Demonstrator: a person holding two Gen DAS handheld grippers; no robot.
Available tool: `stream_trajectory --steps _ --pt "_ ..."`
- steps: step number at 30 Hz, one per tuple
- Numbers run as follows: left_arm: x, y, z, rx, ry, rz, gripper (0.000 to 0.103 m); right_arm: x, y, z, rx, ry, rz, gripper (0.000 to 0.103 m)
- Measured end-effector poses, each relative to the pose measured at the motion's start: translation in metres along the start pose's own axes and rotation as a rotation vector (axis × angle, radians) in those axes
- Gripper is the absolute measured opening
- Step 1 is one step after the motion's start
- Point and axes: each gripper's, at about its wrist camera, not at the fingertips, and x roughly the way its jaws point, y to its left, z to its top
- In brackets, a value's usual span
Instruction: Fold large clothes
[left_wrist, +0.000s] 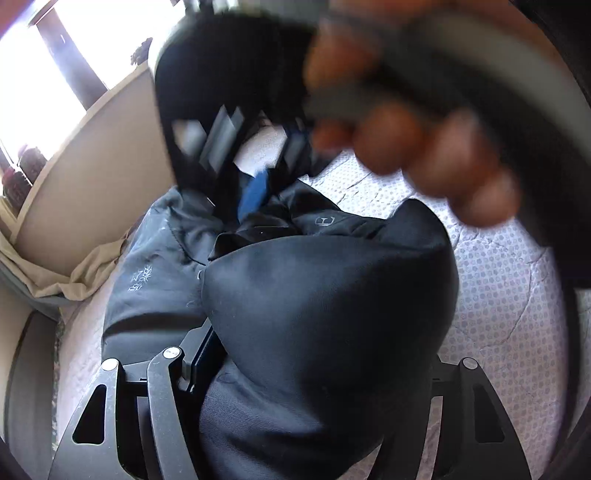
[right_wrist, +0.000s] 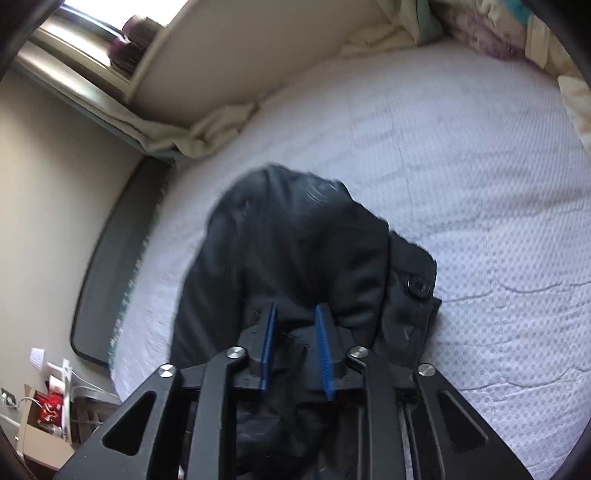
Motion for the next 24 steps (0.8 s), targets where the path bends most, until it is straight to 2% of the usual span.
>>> stream_trajectory --steps 1,5,9,14,15,16,19,21,24 --pt "-0.001 0.001 0.001 -0.001 0.004 -0.004 0.072 0.006 -0.002 -0.002 -0.004 0.019 -0.024 0.000" --pt "-0.015 0.008 0.003 -0.013 0.015 -0.042 0.075 0.025 -0.012 -0.006 0.019 0.064 -0.048 0.000" --pt "-0.041 0.026 0.006 -0.056 0.023 -0.117 0.075 0.029 -0.012 -0.008 0.014 0.057 -0.074 0.000" --pt "-0.081 0.068 -0.002 -0.148 0.031 -0.281 0.075 0.035 -0.003 -0.009 0.005 0.040 -0.115 0.000" --pt "-0.083 0.083 -0.004 -0.178 0.037 -0.317 0.075 0.036 -0.002 -0.009 0.005 0.036 -0.122 0.000" --pt "-0.084 0.103 -0.007 -0.241 0.047 -0.379 0.075 0.036 -0.001 -0.010 0.005 0.034 -0.128 0.000" --pt "-0.078 0.149 -0.011 -0.430 0.068 -0.501 0.075 0.039 0.005 -0.012 0.003 0.028 -0.146 0.000" --pt "-0.060 0.173 -0.015 -0.515 0.097 -0.518 0.073 0.040 0.009 -0.013 0.002 0.023 -0.159 0.000" --pt "-0.044 0.182 -0.021 -0.565 0.125 -0.523 0.070 0.042 0.014 -0.015 0.004 0.019 -0.174 0.000"
